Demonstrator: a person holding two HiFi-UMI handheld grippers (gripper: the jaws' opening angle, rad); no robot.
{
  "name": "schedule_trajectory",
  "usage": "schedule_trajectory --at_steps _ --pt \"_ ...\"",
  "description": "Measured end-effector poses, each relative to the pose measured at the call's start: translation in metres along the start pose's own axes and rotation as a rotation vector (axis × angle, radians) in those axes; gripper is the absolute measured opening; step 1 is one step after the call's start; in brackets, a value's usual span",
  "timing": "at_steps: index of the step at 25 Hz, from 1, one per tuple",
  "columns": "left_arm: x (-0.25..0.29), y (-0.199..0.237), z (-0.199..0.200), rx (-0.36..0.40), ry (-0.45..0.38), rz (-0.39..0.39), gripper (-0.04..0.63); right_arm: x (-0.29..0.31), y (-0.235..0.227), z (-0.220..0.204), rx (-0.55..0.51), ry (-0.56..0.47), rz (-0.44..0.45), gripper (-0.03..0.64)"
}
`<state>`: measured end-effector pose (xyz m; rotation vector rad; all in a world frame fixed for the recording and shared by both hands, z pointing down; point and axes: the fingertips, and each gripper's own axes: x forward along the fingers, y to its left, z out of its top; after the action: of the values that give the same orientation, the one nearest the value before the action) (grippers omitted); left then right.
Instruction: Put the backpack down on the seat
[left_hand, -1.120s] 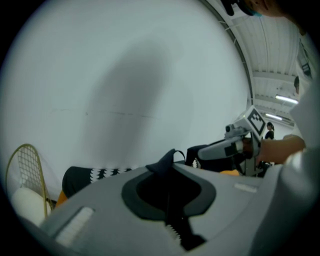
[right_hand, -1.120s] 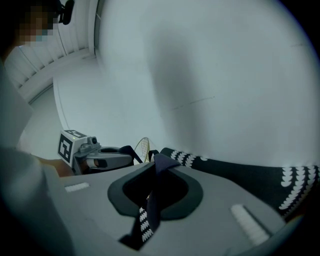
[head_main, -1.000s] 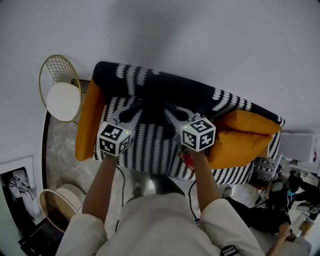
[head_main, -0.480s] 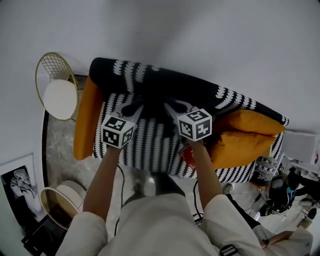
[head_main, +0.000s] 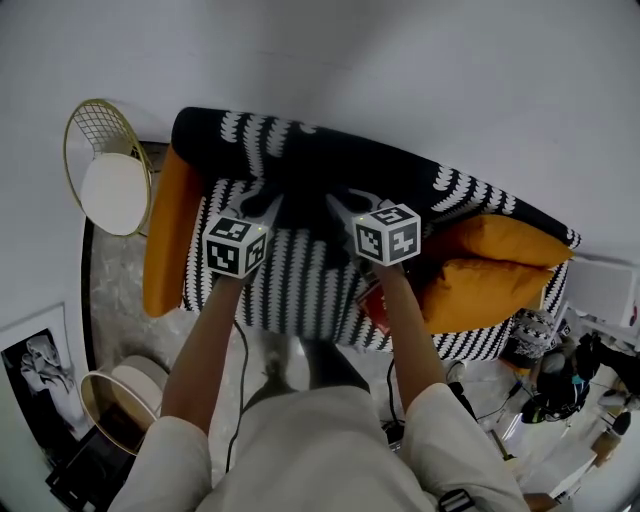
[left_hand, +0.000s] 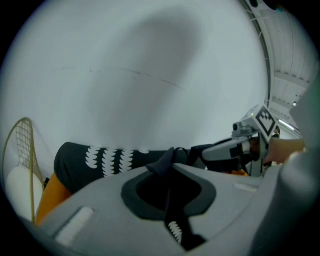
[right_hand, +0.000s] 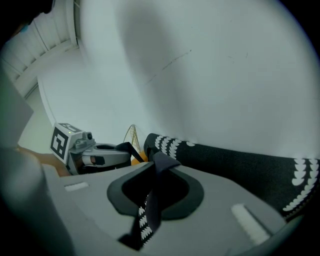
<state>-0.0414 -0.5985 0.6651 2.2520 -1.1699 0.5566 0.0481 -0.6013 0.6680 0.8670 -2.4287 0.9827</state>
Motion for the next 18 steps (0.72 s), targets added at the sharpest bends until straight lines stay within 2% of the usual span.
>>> schedule_trajectory --at_steps 5,10,15,18 --pt "0.01 0.007 -0.01 0.014 0.03 0.011 0.025 0.004 -0.013 0.005 0.007 0.003 -0.003 0.058" --pt "0.019 0.008 -0.034 -0.041 0.086 -0.006 0.049 0.009 -0.019 -0.007 0.029 0.01 -0.012 0.117" --pt "0.028 0.002 -0.062 -0.077 0.161 -0.028 0.164 0.013 -0.031 -0.03 0.067 0.057 -0.053 0.249" --pt "0.028 0.001 -0.07 -0.09 0.174 -0.032 0.244 0.01 -0.037 -0.036 0.088 0.056 -0.084 0.262"
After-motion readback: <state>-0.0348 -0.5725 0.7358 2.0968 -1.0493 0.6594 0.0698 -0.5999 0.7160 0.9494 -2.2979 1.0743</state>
